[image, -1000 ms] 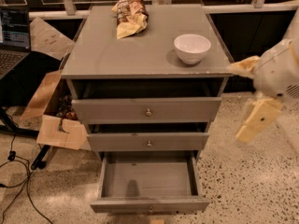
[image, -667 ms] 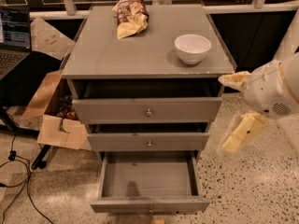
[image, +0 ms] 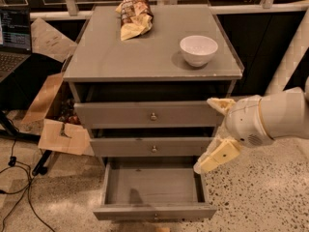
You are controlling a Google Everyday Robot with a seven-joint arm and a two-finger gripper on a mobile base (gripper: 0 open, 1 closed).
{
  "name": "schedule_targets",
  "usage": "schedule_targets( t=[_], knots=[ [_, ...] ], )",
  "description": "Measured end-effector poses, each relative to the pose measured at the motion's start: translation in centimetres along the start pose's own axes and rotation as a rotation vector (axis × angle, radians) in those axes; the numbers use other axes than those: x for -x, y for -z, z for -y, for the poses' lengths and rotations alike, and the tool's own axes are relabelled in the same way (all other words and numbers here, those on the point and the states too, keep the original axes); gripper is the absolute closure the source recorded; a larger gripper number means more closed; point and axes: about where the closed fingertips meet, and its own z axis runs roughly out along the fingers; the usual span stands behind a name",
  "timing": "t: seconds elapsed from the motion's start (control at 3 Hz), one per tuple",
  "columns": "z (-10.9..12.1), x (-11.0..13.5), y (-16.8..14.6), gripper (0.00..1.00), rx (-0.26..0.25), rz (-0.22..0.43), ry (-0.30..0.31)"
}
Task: Close bottom drawer
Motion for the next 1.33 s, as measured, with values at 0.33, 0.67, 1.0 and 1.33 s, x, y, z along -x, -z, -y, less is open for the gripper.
schedule_targets(
  t=[0.33,0.67,1.0,1.33],
  knots=[
    [-0.06,-0.76,-2.01,0.0,0.038,0.003,-0.029],
    [-0.08,-0.72,-2.18,0.18,0.041,0.002,-0.033],
    [-0.09,-0.72,-2.18,0.41,0.041,0.002,-0.033],
    [-0.09,-0.71,-2.18,0.64,0.041,0.002,-0.033]
  ],
)
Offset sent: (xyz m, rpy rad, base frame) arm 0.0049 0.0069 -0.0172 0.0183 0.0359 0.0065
